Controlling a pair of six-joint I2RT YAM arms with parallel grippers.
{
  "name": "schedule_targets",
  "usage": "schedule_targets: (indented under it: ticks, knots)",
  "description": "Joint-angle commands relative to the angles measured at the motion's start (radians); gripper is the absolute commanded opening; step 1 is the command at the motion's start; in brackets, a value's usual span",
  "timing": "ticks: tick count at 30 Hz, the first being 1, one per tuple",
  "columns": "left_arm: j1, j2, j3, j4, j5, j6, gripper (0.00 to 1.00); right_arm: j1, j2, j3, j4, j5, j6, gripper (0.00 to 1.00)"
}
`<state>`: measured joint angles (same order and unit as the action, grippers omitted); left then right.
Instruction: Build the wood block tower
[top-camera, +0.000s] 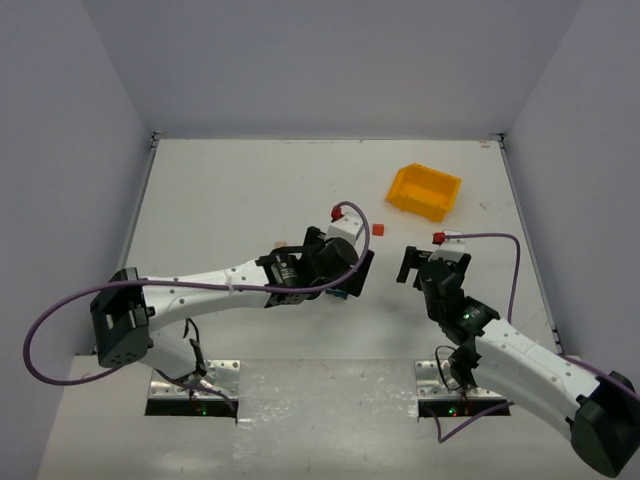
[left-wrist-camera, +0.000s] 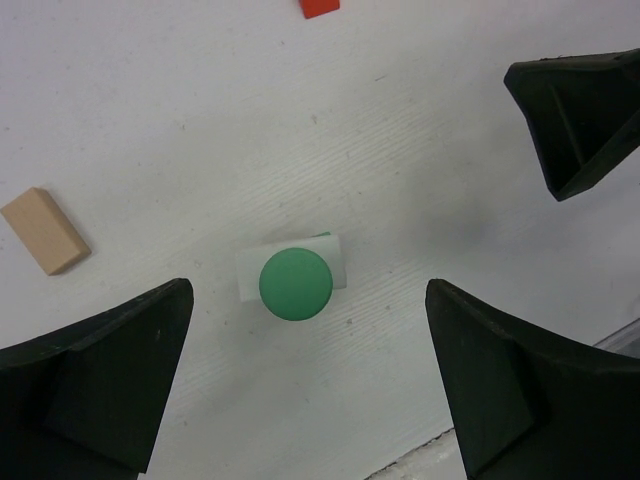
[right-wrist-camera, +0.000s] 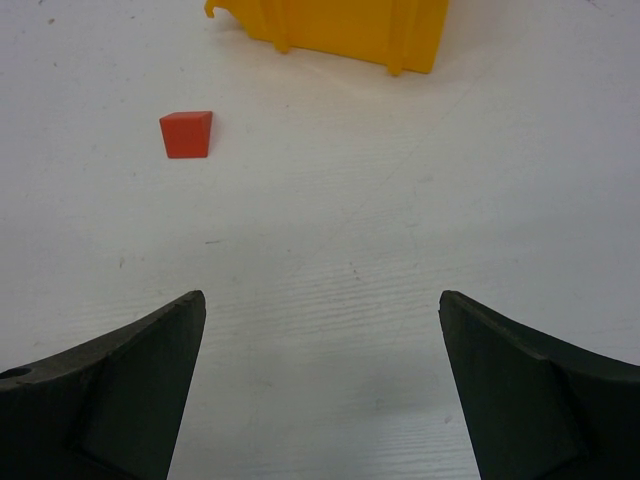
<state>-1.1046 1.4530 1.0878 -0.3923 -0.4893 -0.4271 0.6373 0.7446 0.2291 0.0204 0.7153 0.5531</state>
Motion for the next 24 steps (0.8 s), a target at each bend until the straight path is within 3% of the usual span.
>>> schedule_targets:
  ticks: [1, 15, 24]
  knots:
    - [0.006, -0.073, 0.018, 0.051, 0.042, 0.006, 1.0, -0.004, -0.014, 0.035, 0.016, -0.003, 0.002, 0.99]
    - [0.02, -0.188, 0.023, 0.076, 0.012, -0.023, 1.0, -0.003, -0.038, 0.036, 0.015, -0.045, -0.002, 0.99]
    - [0.239, -0.226, 0.017, -0.02, 0.045, -0.162, 1.0, -0.004, -0.051, 0.032, 0.015, -0.057, -0.004, 0.99]
